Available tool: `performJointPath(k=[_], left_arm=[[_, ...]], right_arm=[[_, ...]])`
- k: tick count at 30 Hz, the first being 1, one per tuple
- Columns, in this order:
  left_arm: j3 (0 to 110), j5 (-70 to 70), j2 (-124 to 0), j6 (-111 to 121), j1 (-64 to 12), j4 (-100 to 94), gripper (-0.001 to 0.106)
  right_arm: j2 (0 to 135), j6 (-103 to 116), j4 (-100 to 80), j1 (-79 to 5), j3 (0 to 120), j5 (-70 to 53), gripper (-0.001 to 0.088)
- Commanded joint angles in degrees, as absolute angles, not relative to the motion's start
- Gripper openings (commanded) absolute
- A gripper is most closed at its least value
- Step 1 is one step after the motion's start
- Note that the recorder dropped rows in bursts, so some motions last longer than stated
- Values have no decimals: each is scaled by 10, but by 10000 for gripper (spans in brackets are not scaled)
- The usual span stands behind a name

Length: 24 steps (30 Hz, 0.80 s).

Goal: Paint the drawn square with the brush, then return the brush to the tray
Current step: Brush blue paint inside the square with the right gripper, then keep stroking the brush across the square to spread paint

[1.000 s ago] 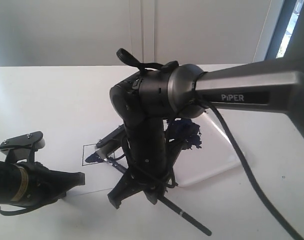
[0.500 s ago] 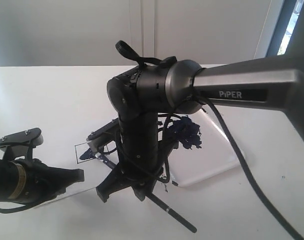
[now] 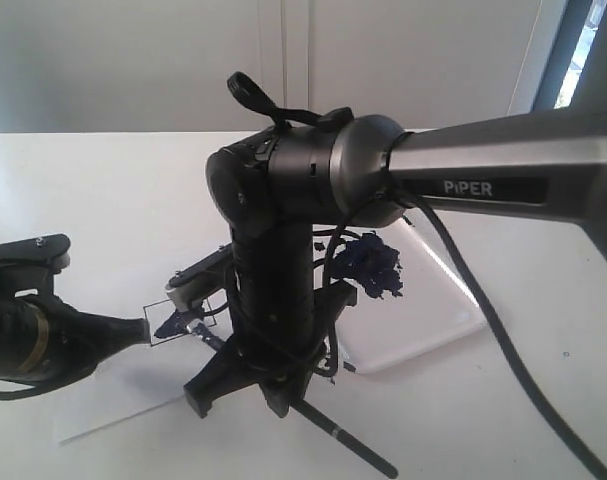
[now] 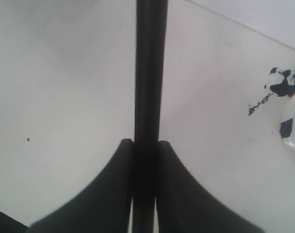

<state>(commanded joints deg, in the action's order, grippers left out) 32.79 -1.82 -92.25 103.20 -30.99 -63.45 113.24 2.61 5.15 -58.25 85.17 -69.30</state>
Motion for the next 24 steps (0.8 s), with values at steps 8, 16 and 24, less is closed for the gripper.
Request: performJointPath(k=[8, 16, 24], left_arm=[[328, 28, -976, 1047, -310, -631, 0], [328, 47, -976, 1048, -310, -631, 0], [327, 48, -976, 1052, -310, -631, 0]], right_arm=[[1126, 26, 42, -583, 852, -663, 0], [1153, 18, 42, -582, 853, -640, 0], [1172, 38, -4, -581, 861, -626, 0]])
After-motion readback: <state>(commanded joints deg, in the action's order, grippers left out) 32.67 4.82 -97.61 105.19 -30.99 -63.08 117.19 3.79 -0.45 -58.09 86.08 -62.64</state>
